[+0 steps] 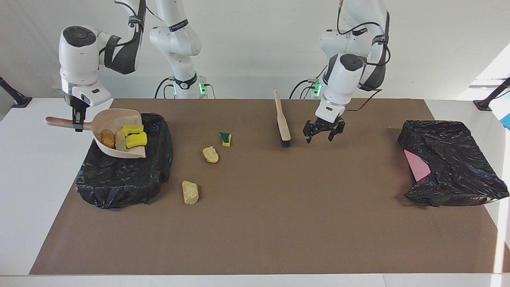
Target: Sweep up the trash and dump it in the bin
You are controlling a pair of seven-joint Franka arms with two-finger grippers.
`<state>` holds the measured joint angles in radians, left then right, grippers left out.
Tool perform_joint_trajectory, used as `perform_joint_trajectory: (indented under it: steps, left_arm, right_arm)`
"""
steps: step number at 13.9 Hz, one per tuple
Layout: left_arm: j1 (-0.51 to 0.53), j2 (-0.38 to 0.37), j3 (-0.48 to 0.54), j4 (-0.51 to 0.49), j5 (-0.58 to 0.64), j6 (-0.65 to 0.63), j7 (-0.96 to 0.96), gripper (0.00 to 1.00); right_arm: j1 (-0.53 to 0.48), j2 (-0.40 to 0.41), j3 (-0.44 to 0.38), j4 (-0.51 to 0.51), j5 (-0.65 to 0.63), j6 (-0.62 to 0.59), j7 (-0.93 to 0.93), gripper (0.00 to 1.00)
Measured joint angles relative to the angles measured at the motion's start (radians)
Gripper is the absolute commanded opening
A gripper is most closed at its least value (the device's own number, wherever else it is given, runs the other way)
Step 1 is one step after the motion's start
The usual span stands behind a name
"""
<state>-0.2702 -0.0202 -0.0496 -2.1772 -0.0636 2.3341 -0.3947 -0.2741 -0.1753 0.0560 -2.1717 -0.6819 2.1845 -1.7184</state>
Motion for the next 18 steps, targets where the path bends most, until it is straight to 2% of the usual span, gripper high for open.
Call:
perform_joint_trajectory:
  steps: [3, 5, 9, 13, 18]
  left_arm:
    - [0.065, 0.045, 0.000, 0.146, 0.000, -0.128, 0.088, 1.00]
    - [0.104, 0.054, 0.000, 0.224, 0.001, -0.214, 0.136, 1.00]
    - [0.145, 0.056, 0.001, 0.351, 0.001, -0.365, 0.188, 1.00]
    - [0.190, 0.056, 0.004, 0.436, 0.001, -0.498, 0.295, 1.00]
    - [0.238, 0.057, 0.007, 0.541, 0.008, -0.671, 0.406, 1.00]
  right_arm:
    - [0.066, -0.015, 0.001, -0.005, -0.093, -0.107, 0.265, 0.00]
    - [0.075, -0.022, 0.002, -0.006, -0.115, -0.138, 0.340, 0.00]
    - [0.073, -0.027, 0.001, -0.002, -0.231, -0.160, 0.381, 0.00]
    - [0.080, -0.043, 0.014, 0.023, -0.312, -0.268, 0.388, 0.00]
    - [0.173, -0.087, 0.030, 0.063, -0.343, -0.363, 0.388, 0.00]
